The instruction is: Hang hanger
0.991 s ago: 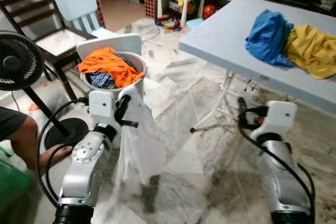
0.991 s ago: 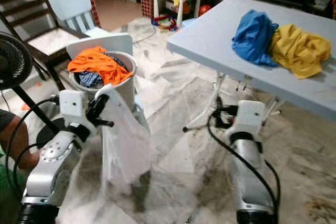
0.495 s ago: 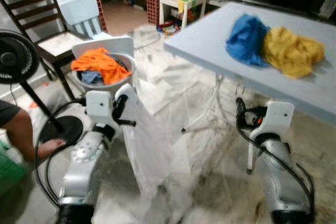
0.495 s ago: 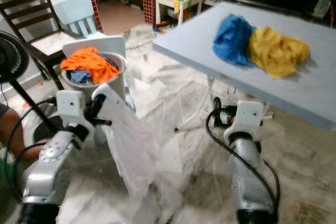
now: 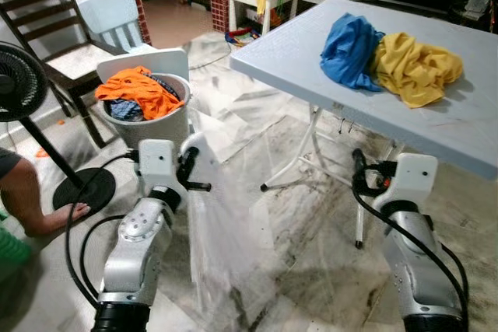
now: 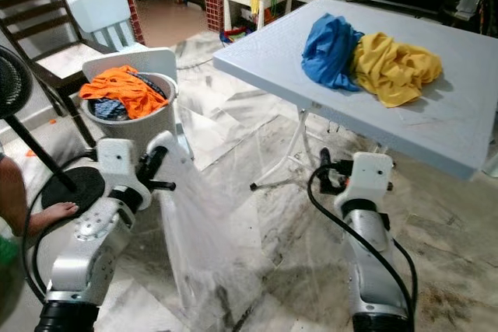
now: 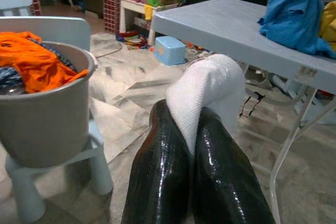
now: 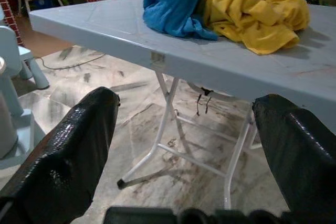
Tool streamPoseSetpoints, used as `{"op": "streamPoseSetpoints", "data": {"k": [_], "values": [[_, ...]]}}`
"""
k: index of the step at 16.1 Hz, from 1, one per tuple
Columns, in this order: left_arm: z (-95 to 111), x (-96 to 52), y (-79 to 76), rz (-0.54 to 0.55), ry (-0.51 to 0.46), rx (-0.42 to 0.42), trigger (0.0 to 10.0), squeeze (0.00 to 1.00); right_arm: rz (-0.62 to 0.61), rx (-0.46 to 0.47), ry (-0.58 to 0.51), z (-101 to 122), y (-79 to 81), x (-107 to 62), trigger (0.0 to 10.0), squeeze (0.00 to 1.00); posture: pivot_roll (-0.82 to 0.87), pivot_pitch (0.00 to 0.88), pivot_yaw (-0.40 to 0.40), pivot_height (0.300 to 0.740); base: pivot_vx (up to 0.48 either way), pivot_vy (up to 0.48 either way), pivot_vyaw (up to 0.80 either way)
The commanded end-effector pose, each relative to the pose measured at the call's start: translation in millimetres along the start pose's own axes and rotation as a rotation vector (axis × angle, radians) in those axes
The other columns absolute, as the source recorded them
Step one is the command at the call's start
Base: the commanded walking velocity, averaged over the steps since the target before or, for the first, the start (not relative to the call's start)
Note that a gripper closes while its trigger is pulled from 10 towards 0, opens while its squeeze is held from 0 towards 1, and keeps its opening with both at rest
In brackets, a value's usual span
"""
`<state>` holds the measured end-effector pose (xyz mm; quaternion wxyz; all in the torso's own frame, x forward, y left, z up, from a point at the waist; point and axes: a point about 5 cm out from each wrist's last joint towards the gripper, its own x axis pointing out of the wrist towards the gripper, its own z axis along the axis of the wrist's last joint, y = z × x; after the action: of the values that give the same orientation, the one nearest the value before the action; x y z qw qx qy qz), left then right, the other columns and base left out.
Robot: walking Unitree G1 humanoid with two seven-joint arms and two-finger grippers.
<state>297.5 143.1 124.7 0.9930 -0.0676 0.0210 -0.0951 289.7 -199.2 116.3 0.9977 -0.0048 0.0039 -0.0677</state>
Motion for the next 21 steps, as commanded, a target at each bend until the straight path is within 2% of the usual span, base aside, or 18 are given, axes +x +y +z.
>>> {"op": "streamPoseSetpoints", "data": {"k": [1,10,21], "values": [[12.4,3.4,-3.6,-0.016,-0.046,0.000,10.0,0.00,-0.007,-0.005,-0.016,4.6,-2.3,0.0,10.0,0.00,-0.04,0.069,0.012,0.740,0.000,0.000,-0.80],[11.5,5.0,-6.3,-0.020,-0.043,-0.015,10.0,0.00,0.000,-0.008,-0.018,5.2,-2.2,1.7,10.0,0.00,-0.04,0.068,0.007,0.740,0.000,0.000,-0.76],[11.4,5.6,-7.2,-0.028,-0.040,-0.014,10.0,0.00,0.001,-0.004,-0.010,3.1,-1.2,1.2,10.0,0.00,-0.04,0.068,0.009,0.740,0.000,0.285,-0.05]]}}
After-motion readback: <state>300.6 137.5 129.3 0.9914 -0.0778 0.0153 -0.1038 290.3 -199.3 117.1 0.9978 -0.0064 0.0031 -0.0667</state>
